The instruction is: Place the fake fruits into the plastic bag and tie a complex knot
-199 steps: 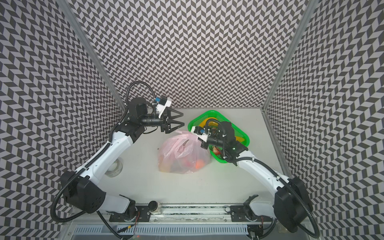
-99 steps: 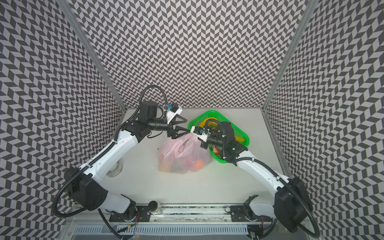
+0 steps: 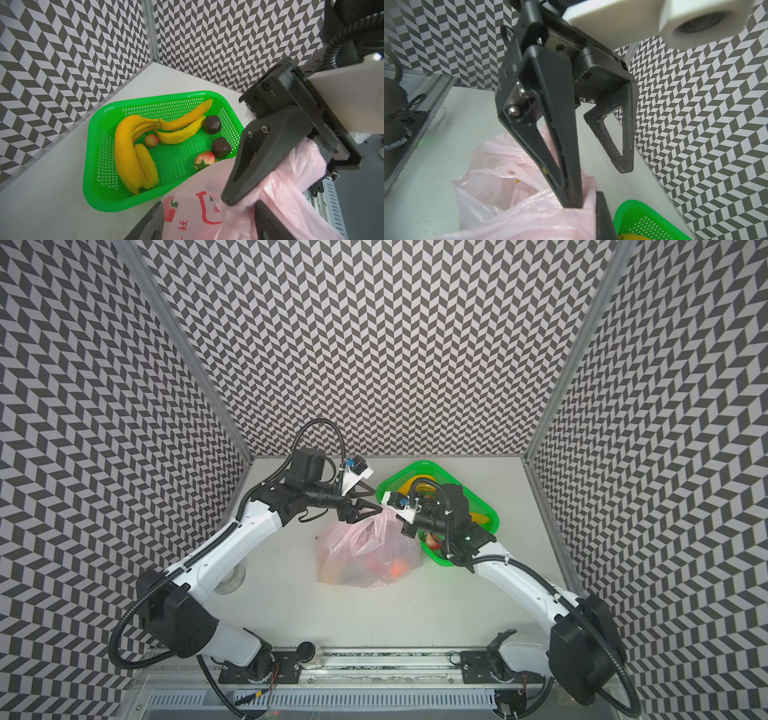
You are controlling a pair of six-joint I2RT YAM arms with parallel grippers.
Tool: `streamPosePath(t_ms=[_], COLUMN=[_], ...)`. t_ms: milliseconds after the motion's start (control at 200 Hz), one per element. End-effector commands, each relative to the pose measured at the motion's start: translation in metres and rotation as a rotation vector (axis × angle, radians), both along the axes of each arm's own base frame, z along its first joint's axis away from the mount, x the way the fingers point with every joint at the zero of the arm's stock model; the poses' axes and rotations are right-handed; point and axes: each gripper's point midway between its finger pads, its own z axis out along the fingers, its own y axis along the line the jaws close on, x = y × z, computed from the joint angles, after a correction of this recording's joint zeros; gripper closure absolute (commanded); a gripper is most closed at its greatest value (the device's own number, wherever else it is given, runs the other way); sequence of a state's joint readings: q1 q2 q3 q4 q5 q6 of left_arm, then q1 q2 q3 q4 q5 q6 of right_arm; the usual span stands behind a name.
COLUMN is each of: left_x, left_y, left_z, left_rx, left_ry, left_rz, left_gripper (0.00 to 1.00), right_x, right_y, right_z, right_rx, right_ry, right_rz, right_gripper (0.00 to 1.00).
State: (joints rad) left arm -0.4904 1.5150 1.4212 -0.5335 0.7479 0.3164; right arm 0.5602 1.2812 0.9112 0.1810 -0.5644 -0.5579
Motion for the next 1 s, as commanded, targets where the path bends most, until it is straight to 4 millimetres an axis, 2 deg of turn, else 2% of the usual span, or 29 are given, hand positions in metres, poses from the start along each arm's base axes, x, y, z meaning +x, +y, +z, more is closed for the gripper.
streamPosePath(t_ms=[0, 225, 350, 816, 891, 996], left_x=[-0.001, -0.004, -0.008, -0.026, -0.027, -0.027], left_y=[0.001, -0.001, -0.003, -0.006, -0.005, -0.003], left_z=[-0.016, -0.019, -0.019, -0.007, -0.005, -0.001], left_rx=[0.041, 0.036, 0.026, -0.039, -0.039, -0.042], left_ry=[0.017, 0.034, 0.039, 0.009, -0.009, -0.04], left_rz=[-0.006, -0.036, -0.061, -0.155, -0.149, -0.141], left_gripper=[0.36, 0.57, 0.63, 1.0, 1.0, 1.0], right_x=[-0.006, -0.004, -0.005, -0.004, -0.003, -0.001], right_y=[0.0, 0.0, 0.0, 0.002, 0.001, 0.0], right_z=[0.024, 0.021, 0.024, 0.021, 0.021, 0.019], right_rx=[0.043, 0.034, 0.044, 0.042, 0.04, 0.026], right_ry=[-0.092, -0.09, -0.095, -0.083, -0.076, -0.057], right_rz=[0.012, 0.0, 0.003, 0.007, 0.002, -0.013], right_gripper=[1.0, 1.0, 1.0, 1.0, 1.0, 0.9])
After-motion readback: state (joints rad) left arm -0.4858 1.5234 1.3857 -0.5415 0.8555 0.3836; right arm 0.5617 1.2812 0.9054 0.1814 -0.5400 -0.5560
